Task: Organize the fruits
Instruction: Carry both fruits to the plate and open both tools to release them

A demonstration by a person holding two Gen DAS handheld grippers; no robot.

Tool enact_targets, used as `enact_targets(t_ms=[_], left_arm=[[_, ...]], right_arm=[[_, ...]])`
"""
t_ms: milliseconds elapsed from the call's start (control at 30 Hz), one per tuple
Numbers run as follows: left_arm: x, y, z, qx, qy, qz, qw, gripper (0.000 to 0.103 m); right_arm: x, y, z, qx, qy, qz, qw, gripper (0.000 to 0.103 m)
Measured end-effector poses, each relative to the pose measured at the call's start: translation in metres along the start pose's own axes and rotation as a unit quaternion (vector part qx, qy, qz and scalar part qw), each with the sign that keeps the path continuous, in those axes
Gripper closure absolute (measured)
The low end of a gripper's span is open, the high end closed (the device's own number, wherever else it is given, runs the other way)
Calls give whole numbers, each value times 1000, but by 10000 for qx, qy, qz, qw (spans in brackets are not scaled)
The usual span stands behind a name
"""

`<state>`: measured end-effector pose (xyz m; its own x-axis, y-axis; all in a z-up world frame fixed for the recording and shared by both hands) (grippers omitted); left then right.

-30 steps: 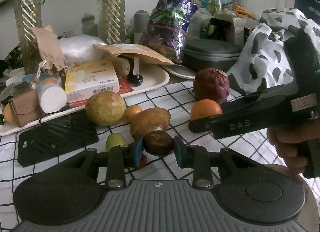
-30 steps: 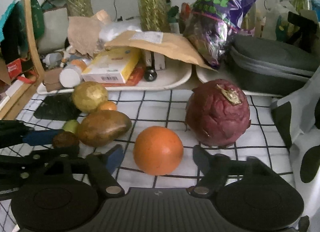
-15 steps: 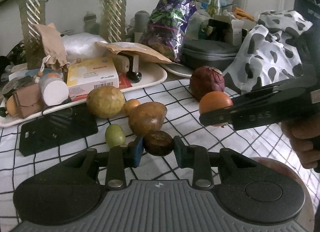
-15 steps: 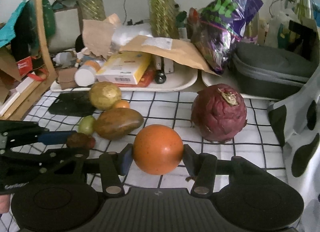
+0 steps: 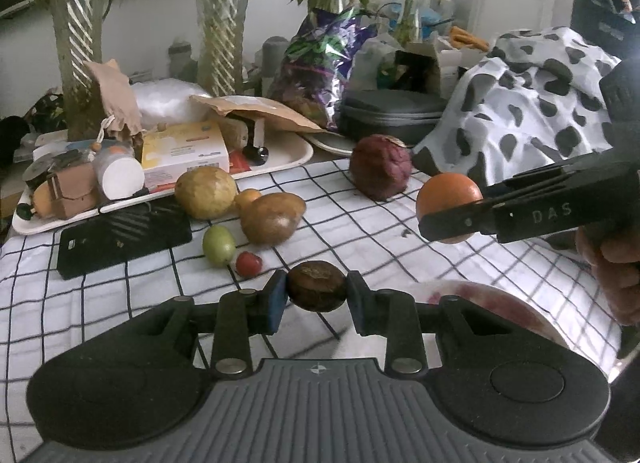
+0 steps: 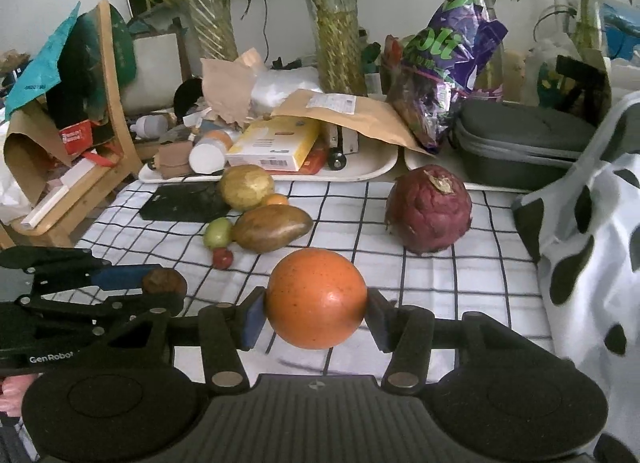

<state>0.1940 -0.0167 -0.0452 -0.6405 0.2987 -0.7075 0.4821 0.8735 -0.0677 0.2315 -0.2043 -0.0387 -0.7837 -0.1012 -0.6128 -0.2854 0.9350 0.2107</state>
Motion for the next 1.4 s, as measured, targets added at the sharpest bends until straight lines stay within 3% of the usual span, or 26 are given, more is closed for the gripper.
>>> enact_targets(t_ms=[367,633,1000,1267,1367,1400], left_arm=[[26,-27,-32,81,38,63,9999,72],[49,-49,-40,96,424,240,9988,72],[68,-54,-28,-60,989,344,9945,72],[71,-57,-22,-99,1107,356,9932,71],[71,-59,-21,-47,1136,359,9929,61],[70,-60,-21,-25,1135,346,9929,56]], right_arm=[[40,19,-37,-18,149,-142,9998,49],[69,32,-49,27,436,-265,9987,49],[93,38,-36,220,932,-432,9945,49],[97,40,-27,326,1058,-585,9921,48],[98,43,-26,377,1118,-738,9903,47],[98,44,-27,403,1117,-782,9898,40]])
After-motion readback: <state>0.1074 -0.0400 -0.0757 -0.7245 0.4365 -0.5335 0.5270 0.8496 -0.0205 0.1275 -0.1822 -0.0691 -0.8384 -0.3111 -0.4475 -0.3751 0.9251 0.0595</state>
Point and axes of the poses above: each gripper's, at about its wrist camera, not at the fingertips, and z roughly the way its jaws point, y to its left, x to its underside, the point moved 4 cm from there along z, roughly the way its jaws point, and after that the axes turned 7 degrees about y, right-handed, at the moved point
